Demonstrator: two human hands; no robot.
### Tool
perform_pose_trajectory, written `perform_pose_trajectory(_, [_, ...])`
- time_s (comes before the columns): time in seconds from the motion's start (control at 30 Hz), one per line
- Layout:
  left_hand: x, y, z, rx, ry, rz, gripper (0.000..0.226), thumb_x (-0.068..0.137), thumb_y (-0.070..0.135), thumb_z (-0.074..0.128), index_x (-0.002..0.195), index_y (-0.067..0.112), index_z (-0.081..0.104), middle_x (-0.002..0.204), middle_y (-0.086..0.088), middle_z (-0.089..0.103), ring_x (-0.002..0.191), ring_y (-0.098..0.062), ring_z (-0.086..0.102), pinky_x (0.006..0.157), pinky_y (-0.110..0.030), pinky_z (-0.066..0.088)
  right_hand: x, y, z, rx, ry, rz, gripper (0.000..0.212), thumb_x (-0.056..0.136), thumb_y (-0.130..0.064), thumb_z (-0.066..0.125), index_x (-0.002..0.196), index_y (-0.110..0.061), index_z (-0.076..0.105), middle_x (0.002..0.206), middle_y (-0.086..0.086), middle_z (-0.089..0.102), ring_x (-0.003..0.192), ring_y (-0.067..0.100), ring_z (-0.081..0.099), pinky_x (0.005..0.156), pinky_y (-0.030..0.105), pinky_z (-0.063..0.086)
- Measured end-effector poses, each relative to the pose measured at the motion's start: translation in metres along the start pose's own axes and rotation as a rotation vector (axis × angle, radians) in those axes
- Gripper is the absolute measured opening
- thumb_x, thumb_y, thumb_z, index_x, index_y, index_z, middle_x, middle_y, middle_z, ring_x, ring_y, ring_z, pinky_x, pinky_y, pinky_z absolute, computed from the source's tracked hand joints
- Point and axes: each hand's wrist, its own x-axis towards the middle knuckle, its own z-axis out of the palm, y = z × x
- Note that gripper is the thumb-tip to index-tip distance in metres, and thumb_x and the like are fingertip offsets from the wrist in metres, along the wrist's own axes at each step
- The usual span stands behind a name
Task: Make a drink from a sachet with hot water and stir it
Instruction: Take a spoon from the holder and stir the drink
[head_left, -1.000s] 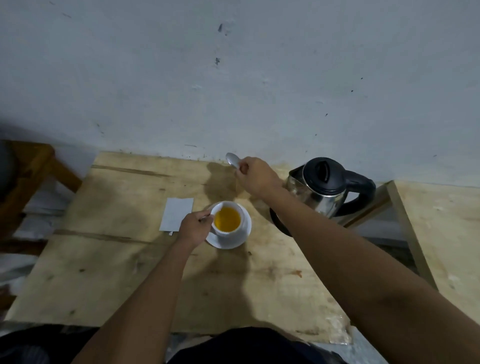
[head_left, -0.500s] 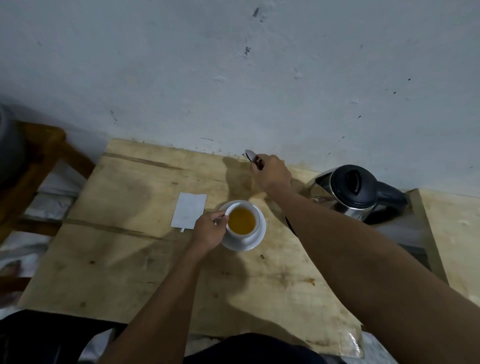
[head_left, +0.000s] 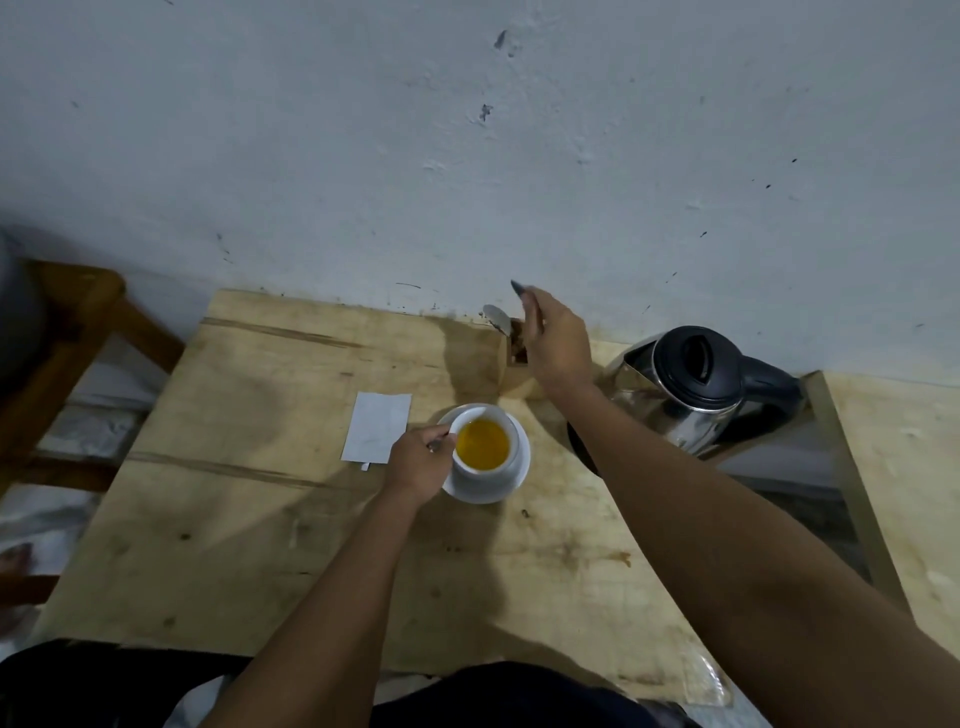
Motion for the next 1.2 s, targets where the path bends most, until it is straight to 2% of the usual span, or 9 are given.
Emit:
perform_pose_trajectory(0.13, [-0.001, 0.001, 0.000, 0.005, -0.003, 0.000, 0.036, 0.095, 0.027, 0.053, 0.127, 0.013, 0.060, 0.131, -0.008, 0.061, 0.119, -0.026, 0.057, 0.089, -0.026, 0.041, -0.009, -0.039, -0.029, 0.299, 0.165, -0.075, 0.027, 0.105, -0.020, 0.042, 0.124, -0.020, 0.061, 0.095, 0.005, 0.071, 0.086, 0.011, 0.066, 0.074, 0.020, 0.050])
perform_pose_trajectory(0.23, [-0.001, 0.001, 0.000, 0.020, -0.003, 0.007, 0.036, 0.095, 0.027, 0.053, 0.127, 0.013, 0.060, 0.131, -0.008, 0.062, 0.118, -0.025, 0.057, 0.090, -0.026, 0.041, -0.020, -0.058, -0.044, 0.377, 0.122, -0.059, 0.026, 0.106, -0.022, 0.039, 0.125, -0.024, 0.056, 0.092, -0.006, 0.062, 0.072, 0.003, 0.054, 0.068, 0.016, 0.044])
perform_pose_trajectory(0.43, [0.000, 0.001, -0.002, 0.039, -0.014, 0.023, 0.037, 0.095, 0.028, 0.053, 0.126, 0.011, 0.061, 0.130, -0.011, 0.062, 0.119, -0.027, 0.057, 0.097, -0.033, 0.044, -0.074, -0.033, -0.039, 0.517, -0.339, 0.595, 0.018, 0.102, -0.022, 0.039, 0.099, -0.021, 0.057, 0.078, 0.000, 0.050, 0.062, 0.012, 0.044, 0.052, 0.025, 0.037])
perform_pose_trajectory(0.6, [-0.002, 0.003, -0.003, 0.041, -0.020, 0.034, 0.037, 0.095, 0.029, 0.052, 0.127, 0.010, 0.060, 0.129, -0.011, 0.062, 0.118, -0.027, 0.057, 0.095, -0.032, 0.045, -0.115, -0.014, -0.036, 0.553, -0.390, 0.656, 0.023, 0.104, -0.018, 0.044, 0.097, -0.008, 0.063, 0.086, 0.005, 0.064, 0.057, 0.014, 0.052, 0.046, 0.023, 0.040])
perform_pose_trajectory(0.7, [-0.003, 0.003, -0.004, 0.044, -0.023, 0.032, 0.037, 0.095, 0.029, 0.051, 0.127, 0.011, 0.060, 0.129, -0.010, 0.063, 0.117, -0.027, 0.058, 0.093, -0.032, 0.045, -0.125, -0.013, -0.036, 0.500, -0.337, 0.736, 0.024, 0.102, -0.020, 0.051, 0.087, -0.006, 0.063, 0.072, 0.005, 0.057, 0.041, 0.008, 0.039, 0.038, 0.019, 0.027])
perform_pose_trajectory(0.87, [-0.004, 0.005, -0.004, 0.068, -0.015, 0.040, 0.037, 0.096, 0.028, 0.051, 0.126, 0.010, 0.060, 0.130, -0.011, 0.062, 0.117, -0.028, 0.057, 0.092, -0.031, 0.045, -0.129, -0.004, -0.043, 0.574, -0.422, 0.904, 0.022, 0.097, -0.007, 0.051, 0.076, -0.007, 0.056, 0.064, 0.006, 0.040, 0.043, 0.011, 0.031, 0.041, 0.023, 0.026])
perform_pose_trajectory(0.93, [-0.004, 0.005, -0.004, 0.073, -0.018, 0.044, 0.037, 0.096, 0.028, 0.051, 0.127, 0.010, 0.060, 0.130, -0.011, 0.062, 0.118, -0.028, 0.057, 0.093, -0.032, 0.045, -0.132, -0.004, -0.050, 0.561, -0.461, 0.873, 0.019, 0.100, -0.010, 0.044, 0.098, -0.008, 0.063, 0.066, 0.003, 0.042, 0.047, 0.011, 0.032, 0.042, 0.024, 0.029])
perform_pose_trajectory(1.03, [-0.005, 0.006, -0.004, 0.093, -0.021, 0.042, 0.038, 0.096, 0.028, 0.050, 0.129, 0.011, 0.058, 0.131, -0.011, 0.061, 0.118, -0.029, 0.057, 0.093, -0.032, 0.045, -0.132, -0.007, -0.064, 0.180, -0.539, 0.605, 0.029, 0.104, -0.020, 0.041, 0.125, -0.024, 0.060, 0.065, -0.010, 0.044, 0.051, 0.005, 0.035, 0.046, 0.018, 0.031])
perform_pose_trajectory(1.2, [-0.005, 0.006, -0.005, 0.096, -0.029, 0.046, 0.038, 0.096, 0.029, 0.050, 0.129, 0.011, 0.058, 0.133, -0.011, 0.060, 0.120, -0.030, 0.055, 0.095, -0.033, 0.045, -0.124, -0.013, -0.068, -0.255, -0.690, 0.326, 0.019, 0.100, -0.018, 0.041, 0.101, -0.009, 0.058, 0.079, 0.001, 0.054, 0.068, 0.018, 0.049, 0.058, 0.032, 0.037])
